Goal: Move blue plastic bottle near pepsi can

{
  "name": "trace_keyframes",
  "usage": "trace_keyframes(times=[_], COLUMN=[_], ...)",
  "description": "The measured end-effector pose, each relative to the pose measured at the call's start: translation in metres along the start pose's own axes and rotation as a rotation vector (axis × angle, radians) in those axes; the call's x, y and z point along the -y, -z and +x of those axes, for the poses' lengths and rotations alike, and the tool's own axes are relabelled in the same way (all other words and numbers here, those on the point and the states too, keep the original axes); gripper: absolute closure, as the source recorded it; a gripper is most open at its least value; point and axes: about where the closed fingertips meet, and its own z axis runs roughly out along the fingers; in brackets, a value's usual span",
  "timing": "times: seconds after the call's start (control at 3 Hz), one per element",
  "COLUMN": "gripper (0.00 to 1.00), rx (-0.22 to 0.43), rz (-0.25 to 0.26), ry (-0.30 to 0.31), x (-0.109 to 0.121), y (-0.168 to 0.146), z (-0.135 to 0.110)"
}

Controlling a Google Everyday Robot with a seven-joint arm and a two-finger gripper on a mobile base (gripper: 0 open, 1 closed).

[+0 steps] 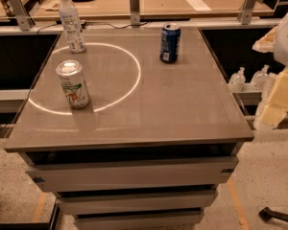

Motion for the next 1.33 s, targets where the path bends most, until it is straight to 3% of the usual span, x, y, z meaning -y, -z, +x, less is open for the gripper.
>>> trace_keyframes(times=[0.67,1.0,1.33], gripper=[0.0,0.0,0.0], rx=[0.037,0.136,0.298], rz=[-0.004,-0.017,-0.054], ry=[-0.025,-0.083,-0.119], x=[0.001,0.005,0.004], y=[0.001,0.0,-0.013], z=[-0.001,0.001,0.0])
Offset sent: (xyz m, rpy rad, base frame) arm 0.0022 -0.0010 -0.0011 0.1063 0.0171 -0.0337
